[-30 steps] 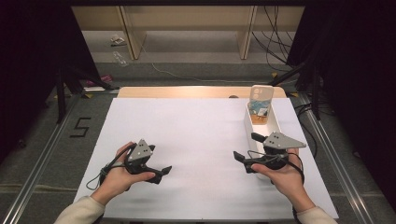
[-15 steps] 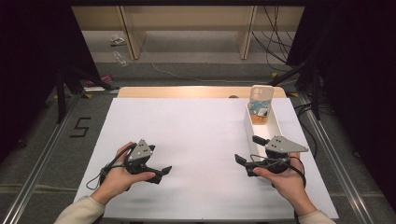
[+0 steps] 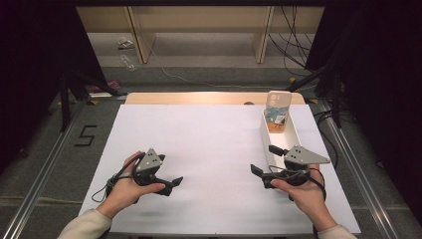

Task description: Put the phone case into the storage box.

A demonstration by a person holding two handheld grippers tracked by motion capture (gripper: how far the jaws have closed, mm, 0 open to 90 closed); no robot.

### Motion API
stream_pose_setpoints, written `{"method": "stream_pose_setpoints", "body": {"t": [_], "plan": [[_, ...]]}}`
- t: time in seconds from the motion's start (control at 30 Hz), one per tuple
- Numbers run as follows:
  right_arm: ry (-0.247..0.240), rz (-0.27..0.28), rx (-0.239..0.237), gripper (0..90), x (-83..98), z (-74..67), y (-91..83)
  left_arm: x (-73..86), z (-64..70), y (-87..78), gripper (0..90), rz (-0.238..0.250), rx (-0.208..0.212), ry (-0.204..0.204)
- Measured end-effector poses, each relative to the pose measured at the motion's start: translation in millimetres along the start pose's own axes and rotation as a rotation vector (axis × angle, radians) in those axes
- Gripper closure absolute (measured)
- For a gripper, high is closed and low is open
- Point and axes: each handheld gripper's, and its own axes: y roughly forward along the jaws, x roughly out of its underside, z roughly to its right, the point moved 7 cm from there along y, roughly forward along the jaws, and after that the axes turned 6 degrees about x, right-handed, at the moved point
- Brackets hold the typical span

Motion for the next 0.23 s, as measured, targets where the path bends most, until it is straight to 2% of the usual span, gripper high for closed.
{"method": "stream_pose_setpoints", "body": {"t": [0.23], "plan": [[0.005, 0.008, -0.018, 13.9, 0.1, -2.2, 0.1, -0.4, 0.2, 0.6, 3.0, 0.002, 0.000, -0.001]]}}
